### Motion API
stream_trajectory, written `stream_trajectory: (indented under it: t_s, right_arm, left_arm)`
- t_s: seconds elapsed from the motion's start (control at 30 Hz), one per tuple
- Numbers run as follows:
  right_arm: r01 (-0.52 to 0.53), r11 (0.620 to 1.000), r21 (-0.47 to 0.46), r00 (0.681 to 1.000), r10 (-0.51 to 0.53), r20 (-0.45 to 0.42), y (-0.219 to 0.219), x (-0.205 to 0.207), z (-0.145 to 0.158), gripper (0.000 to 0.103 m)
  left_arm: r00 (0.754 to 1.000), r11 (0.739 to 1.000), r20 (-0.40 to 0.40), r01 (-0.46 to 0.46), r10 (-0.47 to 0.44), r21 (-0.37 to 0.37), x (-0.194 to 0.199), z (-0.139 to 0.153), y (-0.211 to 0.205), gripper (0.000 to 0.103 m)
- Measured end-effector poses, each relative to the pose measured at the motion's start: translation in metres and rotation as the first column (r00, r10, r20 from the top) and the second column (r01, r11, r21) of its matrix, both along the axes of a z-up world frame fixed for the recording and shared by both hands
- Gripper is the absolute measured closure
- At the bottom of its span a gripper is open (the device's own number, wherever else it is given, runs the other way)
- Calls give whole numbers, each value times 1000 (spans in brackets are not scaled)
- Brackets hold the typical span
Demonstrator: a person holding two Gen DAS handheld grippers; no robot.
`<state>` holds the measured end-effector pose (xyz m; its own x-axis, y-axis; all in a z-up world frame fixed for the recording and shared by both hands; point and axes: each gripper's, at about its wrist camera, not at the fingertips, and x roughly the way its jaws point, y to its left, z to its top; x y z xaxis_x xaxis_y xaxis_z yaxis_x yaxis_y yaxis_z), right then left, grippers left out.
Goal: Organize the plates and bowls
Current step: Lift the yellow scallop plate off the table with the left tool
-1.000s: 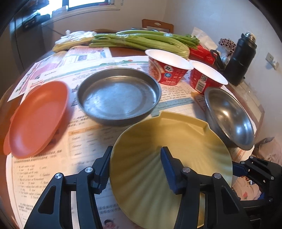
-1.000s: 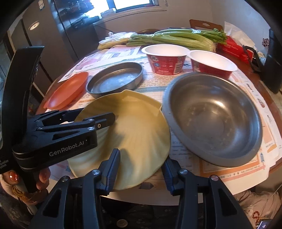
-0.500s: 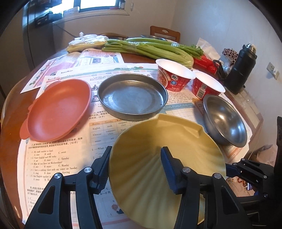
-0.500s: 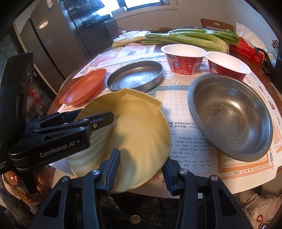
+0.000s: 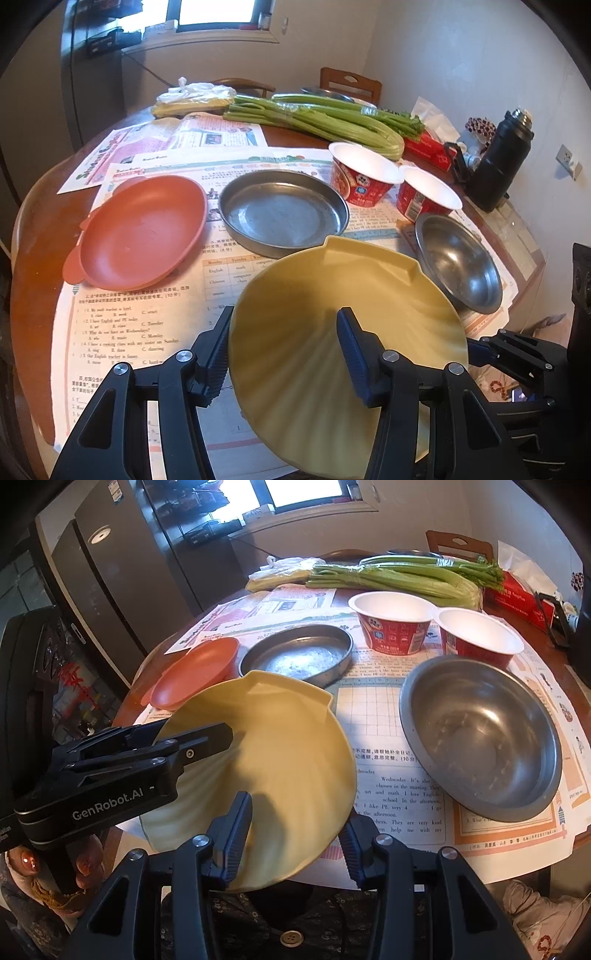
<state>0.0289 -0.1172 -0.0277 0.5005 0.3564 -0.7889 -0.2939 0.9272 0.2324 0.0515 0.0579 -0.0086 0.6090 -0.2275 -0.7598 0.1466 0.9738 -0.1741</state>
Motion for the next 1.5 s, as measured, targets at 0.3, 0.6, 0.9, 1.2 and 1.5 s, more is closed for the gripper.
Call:
stream_trajectory:
  t_s: [0.3,0.6,0.9,1.2,1.5]
  right_arm:
    - [-39,999,-8,999,40,37,22,2,20,57]
    - [-56,998,9,995,55,83,34,14,39,57]
    - [-94,994,47,986,86,143,48,35,74,57]
    - [-144,984,105,977,125,171,76,68,100,57]
    - [-183,978,99,967,161,195,106,94,109,57]
  left_arm:
    - [997,997,40,-71,72,-17,-6,18,23,48]
    - [992,994,73,-102,104,-27,-5,34,36,47]
    - [982,989,118,-147,149,-24,5,64,54,47]
    - [962,977,176,-213,211,-8,16,95,84,47]
    - [947,962,169,-273,274,-27,31,100,112,47]
